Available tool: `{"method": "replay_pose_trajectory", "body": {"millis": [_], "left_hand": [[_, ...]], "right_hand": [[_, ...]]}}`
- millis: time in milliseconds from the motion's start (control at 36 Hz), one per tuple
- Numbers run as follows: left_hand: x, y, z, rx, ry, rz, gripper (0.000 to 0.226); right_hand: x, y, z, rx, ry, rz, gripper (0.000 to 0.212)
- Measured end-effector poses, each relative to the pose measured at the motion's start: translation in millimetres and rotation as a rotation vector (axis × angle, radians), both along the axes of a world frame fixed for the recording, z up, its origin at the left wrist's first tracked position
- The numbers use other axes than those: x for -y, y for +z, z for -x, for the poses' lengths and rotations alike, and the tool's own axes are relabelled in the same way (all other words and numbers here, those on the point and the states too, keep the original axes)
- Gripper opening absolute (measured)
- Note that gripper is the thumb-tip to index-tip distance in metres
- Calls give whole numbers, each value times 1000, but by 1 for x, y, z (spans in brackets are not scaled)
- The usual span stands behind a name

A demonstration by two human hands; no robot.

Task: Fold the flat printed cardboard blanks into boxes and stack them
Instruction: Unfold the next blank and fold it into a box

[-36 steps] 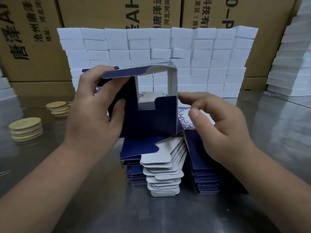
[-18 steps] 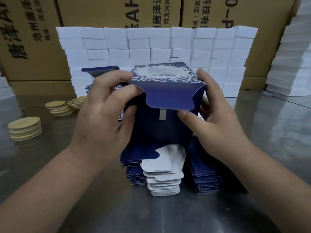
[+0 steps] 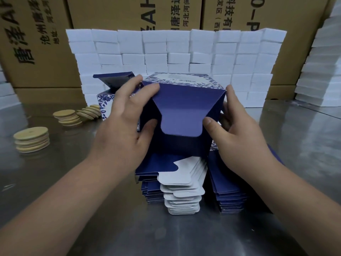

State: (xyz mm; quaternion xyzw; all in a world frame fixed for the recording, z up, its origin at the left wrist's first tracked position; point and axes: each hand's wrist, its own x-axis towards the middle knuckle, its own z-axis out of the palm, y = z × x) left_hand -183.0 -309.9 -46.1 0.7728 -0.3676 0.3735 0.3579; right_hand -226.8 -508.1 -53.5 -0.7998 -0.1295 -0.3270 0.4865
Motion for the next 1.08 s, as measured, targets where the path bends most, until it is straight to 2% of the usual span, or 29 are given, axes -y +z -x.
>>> {"method": "replay_pose_trajectory", "body": {"millis": [56,111,194,361,444,528,695,861,1000,1083], "left_hand": [[0,0,-1,30,2,-32,49],[1,0,-1,71,-2,-47,38],[1,-5,-3,96,-1,-33,31],[0,-4,-3,-51,-9,57,22],[4,-4,-4,-78,-8,139,33],[7,-2,-2,-155,-3,199,54],[5,-3,-5,-212,41,92,85],[7,-4,-7,-299,37,77,67],[8,-3,-4,-376,-39,196,69],[10,-2,2,-392,-101,238,57]], "right_hand": [[1,1,0,5,-28,69,51],[2,2,0,14,-38,81,43],[1,4,1,1,-21,58,46],[-1,3,1,-49,11,45,45],[-1,2,-1,-132,24,40,57],[-3,-1,0,-165,17,45,55],[-4,-1,0,-172,-41,48,43],[-8,0,1,-138,-41,29,30],[-12,2,5,-91,-47,48,23],[-12,1,6,-86,-58,31,24]]}}
